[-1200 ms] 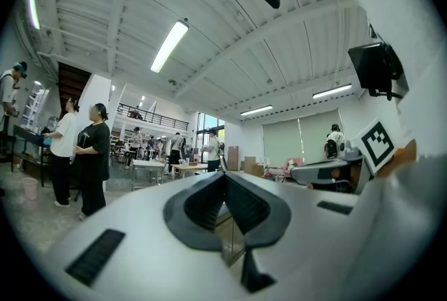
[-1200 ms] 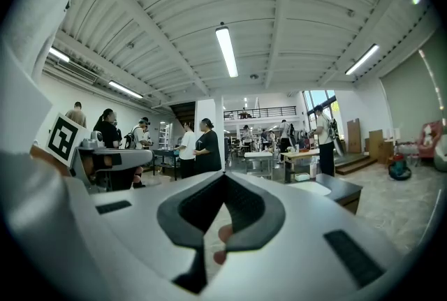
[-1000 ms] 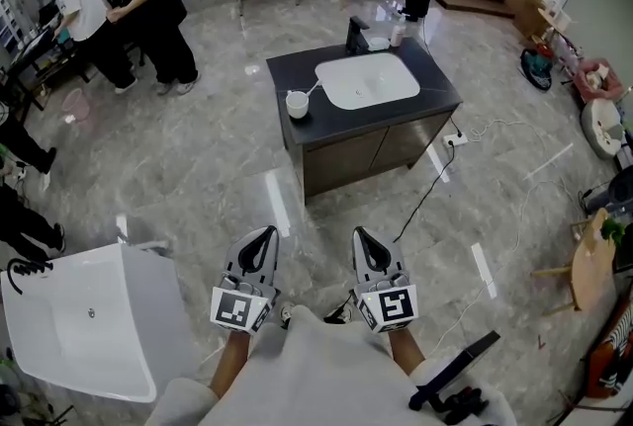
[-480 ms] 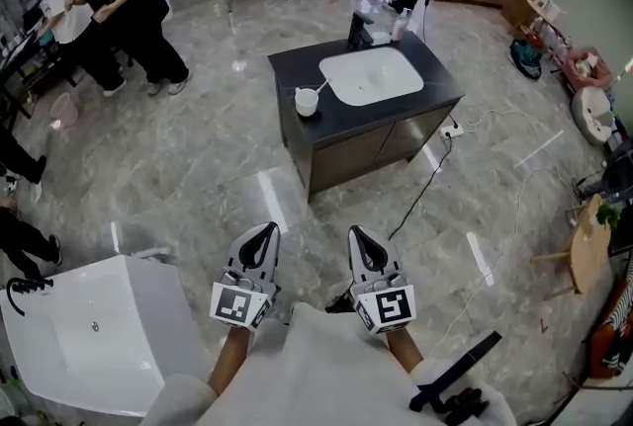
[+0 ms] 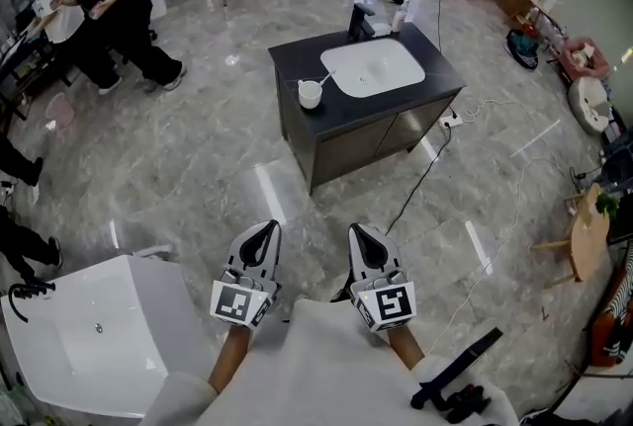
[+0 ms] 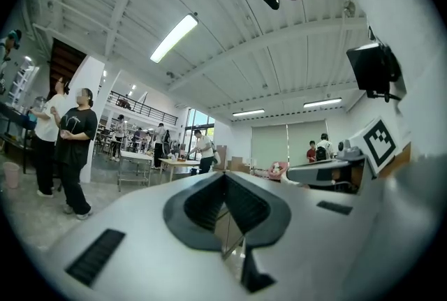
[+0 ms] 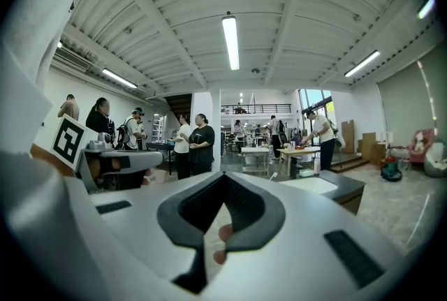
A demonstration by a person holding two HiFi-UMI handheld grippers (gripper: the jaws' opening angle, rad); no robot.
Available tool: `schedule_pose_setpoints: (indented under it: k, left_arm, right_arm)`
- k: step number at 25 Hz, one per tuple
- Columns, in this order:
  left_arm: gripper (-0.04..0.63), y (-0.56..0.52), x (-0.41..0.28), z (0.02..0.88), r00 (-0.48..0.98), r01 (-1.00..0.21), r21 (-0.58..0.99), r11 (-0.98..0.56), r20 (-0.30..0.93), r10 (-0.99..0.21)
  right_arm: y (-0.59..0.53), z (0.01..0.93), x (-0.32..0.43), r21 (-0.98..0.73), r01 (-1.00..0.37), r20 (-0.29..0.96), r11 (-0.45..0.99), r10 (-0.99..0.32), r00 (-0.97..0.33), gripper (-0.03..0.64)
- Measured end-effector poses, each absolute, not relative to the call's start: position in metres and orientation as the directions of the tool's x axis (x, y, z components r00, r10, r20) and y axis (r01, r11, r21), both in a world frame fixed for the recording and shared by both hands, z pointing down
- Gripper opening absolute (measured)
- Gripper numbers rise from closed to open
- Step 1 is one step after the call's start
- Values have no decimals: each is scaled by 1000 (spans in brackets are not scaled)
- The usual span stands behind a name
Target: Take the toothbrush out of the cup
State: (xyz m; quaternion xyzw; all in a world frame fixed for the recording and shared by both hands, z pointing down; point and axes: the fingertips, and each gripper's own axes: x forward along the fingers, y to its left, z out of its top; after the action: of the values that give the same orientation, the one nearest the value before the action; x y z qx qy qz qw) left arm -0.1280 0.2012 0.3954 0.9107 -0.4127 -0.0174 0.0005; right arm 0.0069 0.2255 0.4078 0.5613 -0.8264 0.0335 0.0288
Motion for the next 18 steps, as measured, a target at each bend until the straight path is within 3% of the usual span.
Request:
schedule_pose_setpoints:
  k: [18]
  left_arm:
    - [-5,153,-129,409,620,-784,1,-620,-6,-784]
  right_arm:
    - [165,423,6,-52,-909,80,414,-905,-417,5]
